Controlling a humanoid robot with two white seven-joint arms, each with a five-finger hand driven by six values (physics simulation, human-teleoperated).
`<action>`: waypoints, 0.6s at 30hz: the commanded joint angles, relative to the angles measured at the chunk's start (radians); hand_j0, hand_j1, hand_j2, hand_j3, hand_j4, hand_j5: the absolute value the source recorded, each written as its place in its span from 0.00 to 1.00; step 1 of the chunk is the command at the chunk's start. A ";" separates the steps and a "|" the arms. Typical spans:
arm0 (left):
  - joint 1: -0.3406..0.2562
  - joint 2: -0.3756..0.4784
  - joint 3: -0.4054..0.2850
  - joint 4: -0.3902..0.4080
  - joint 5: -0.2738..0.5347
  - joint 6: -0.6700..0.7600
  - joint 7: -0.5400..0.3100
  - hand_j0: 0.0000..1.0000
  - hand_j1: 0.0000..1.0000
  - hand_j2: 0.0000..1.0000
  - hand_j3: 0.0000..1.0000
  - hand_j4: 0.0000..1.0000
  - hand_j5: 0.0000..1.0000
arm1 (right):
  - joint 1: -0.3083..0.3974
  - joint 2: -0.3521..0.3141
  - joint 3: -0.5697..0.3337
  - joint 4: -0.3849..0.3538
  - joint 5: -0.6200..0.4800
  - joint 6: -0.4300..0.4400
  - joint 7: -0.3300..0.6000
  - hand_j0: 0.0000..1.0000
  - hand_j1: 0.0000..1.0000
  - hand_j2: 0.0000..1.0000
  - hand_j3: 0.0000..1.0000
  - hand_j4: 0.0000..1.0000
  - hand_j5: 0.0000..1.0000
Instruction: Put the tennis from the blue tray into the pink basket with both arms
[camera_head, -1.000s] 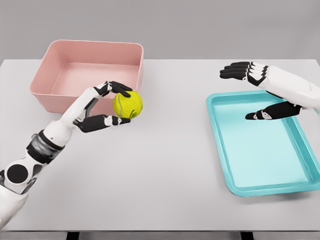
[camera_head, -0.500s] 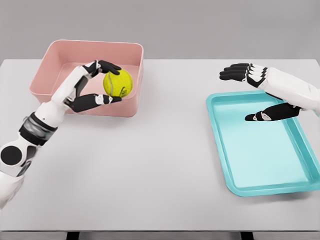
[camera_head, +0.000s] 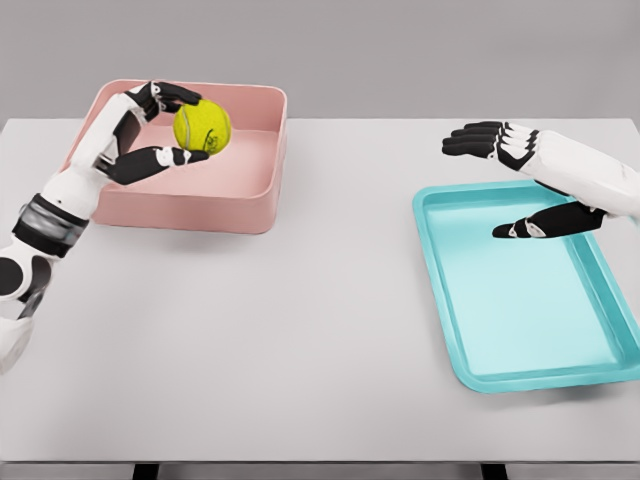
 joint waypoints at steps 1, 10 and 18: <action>0.000 0.001 0.002 0.025 0.011 0.012 0.000 0.53 0.53 0.53 0.53 0.53 0.53 | 0.000 -0.003 0.000 0.000 -0.008 0.003 -0.001 1.00 1.00 1.00 1.00 1.00 1.00; -0.051 -0.002 0.000 0.114 0.011 0.016 -0.001 0.56 0.56 0.56 0.56 0.56 0.56 | 0.025 0.000 0.012 0.000 -0.005 0.003 -0.001 1.00 1.00 1.00 1.00 1.00 1.00; -0.063 0.001 0.000 0.111 0.004 0.009 -0.003 1.00 1.00 1.00 1.00 1.00 1.00 | 0.023 0.000 0.012 0.000 -0.002 0.003 -0.001 1.00 1.00 1.00 1.00 1.00 1.00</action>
